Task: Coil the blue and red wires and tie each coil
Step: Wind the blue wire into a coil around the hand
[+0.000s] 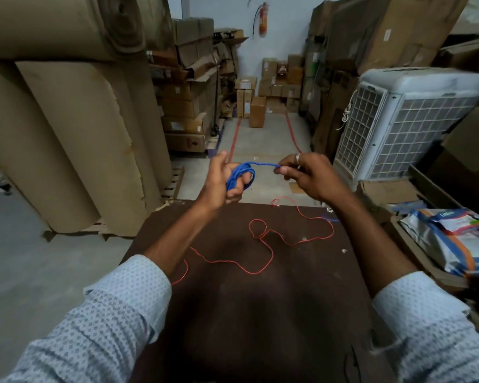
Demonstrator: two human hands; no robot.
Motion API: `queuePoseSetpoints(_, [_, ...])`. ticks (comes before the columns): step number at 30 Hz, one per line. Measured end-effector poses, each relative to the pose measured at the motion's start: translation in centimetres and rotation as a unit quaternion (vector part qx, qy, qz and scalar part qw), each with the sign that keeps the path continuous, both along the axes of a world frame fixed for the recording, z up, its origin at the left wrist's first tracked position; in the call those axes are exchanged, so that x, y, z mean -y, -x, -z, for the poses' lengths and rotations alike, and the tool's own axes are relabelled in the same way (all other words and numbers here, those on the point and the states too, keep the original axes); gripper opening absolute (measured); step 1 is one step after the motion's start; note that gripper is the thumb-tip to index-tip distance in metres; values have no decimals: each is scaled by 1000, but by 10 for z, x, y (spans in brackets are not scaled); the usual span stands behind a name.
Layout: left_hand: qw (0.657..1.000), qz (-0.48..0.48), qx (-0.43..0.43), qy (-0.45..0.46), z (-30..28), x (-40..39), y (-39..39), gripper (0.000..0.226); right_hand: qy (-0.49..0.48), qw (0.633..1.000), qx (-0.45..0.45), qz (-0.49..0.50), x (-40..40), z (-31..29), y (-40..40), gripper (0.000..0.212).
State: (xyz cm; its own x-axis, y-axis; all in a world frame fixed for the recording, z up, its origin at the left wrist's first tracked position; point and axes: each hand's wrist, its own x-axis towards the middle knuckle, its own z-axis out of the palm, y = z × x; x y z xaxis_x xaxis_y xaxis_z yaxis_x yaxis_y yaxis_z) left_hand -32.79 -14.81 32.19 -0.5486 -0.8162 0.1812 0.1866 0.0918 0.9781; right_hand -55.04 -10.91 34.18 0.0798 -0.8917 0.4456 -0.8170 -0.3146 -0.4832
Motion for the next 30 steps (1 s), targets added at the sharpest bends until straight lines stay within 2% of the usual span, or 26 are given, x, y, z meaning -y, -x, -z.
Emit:
queuePoseSetpoints(3, [996,18,-80,-37,-4,-4,-1,70,-52,989,136,-25,2,34,-1,16])
queuePoseSetpoints(5, [989,17,-137,-49,-9,-6,3,68,-72,979,185,-40,1,54,-15,19])
queuePoseSetpoints(10, [964,-9,-255,-70,-13,1,10,60,-84,979,181,-40,-13,74,-57,26])
queuePoseSetpoints(14, [963,-104,-242,-62,-8,9,8,51,-111,974,192,-42,-27,69,-78,26])
queuePoseSetpoints(17, [964,-178,-192,-50,-4,17,4,46,-181,959,198,-90,-47,54,-85,24])
queuePoseSetpoints(20, [971,-227,-71,13,8,18,0,43,-210,965,101,-117,-62,31,-82,24])
queuePoseSetpoints(23, [971,-191,65,126,28,7,-6,53,-175,979,9,-107,-68,6,-70,29])
queuePoseSetpoints(25, [961,-149,122,197,32,-4,-8,56,-155,981,-58,-100,-69,-11,-64,34])
queuePoseSetpoints(28, [932,-79,209,287,21,-19,-10,38,-110,982,-138,-65,-70,-32,-56,28])
queuePoseSetpoints(30, [917,-44,240,314,14,-25,-12,39,-64,984,-167,-28,-70,-44,-46,19])
